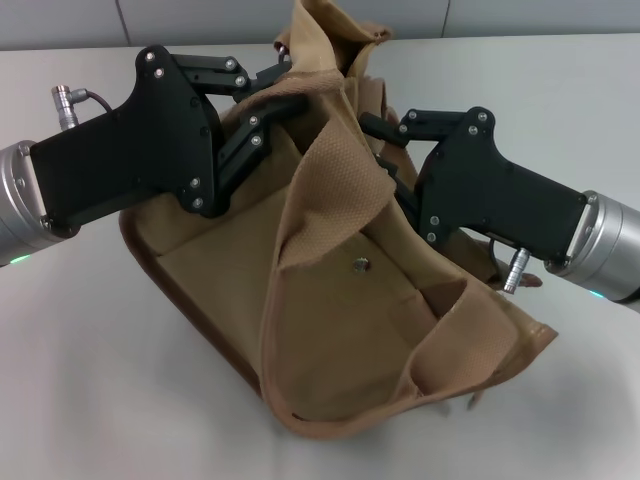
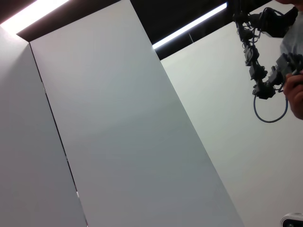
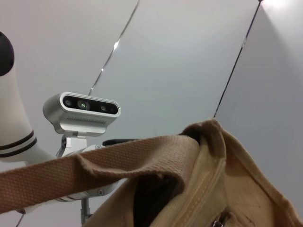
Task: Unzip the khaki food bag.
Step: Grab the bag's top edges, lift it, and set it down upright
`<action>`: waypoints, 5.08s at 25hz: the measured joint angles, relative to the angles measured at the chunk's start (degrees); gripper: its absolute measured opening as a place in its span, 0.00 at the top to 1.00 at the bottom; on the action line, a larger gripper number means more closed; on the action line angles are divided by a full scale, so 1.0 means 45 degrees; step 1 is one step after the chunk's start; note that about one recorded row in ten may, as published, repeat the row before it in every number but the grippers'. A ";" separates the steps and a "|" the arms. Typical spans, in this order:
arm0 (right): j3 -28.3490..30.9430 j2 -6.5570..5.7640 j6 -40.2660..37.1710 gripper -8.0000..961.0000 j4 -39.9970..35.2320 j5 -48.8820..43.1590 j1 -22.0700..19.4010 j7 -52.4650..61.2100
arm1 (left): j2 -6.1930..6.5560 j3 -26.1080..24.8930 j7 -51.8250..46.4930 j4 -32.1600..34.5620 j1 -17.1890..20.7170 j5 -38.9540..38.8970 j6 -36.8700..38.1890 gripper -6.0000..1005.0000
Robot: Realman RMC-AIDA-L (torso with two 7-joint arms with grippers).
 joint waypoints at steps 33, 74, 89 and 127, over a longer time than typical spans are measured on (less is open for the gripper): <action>-0.0340 -0.0101 -0.0502 0.99 -0.0278 -0.0041 -0.0842 0.0219 | 0.0002 0.0017 0.0053 -0.0148 -0.0087 -0.0257 -0.0078 0.91; 0.0841 -0.0101 -0.2263 0.75 -0.1957 0.1484 -0.3723 0.2363 | -0.0019 0.0195 0.0092 -0.0293 -0.0221 -0.0945 -0.0406 0.91; -0.1102 -0.0031 -0.0009 0.53 -0.1865 0.0506 -0.2533 0.1783 | -0.0038 0.0193 0.0023 -0.0306 -0.0462 -0.0945 -0.0435 0.91; -0.1978 -0.0142 -0.1341 0.99 -0.1719 0.0453 -0.4435 0.1247 | -0.0059 0.0355 -0.0017 -0.0332 -0.0561 -0.1225 -0.0488 0.92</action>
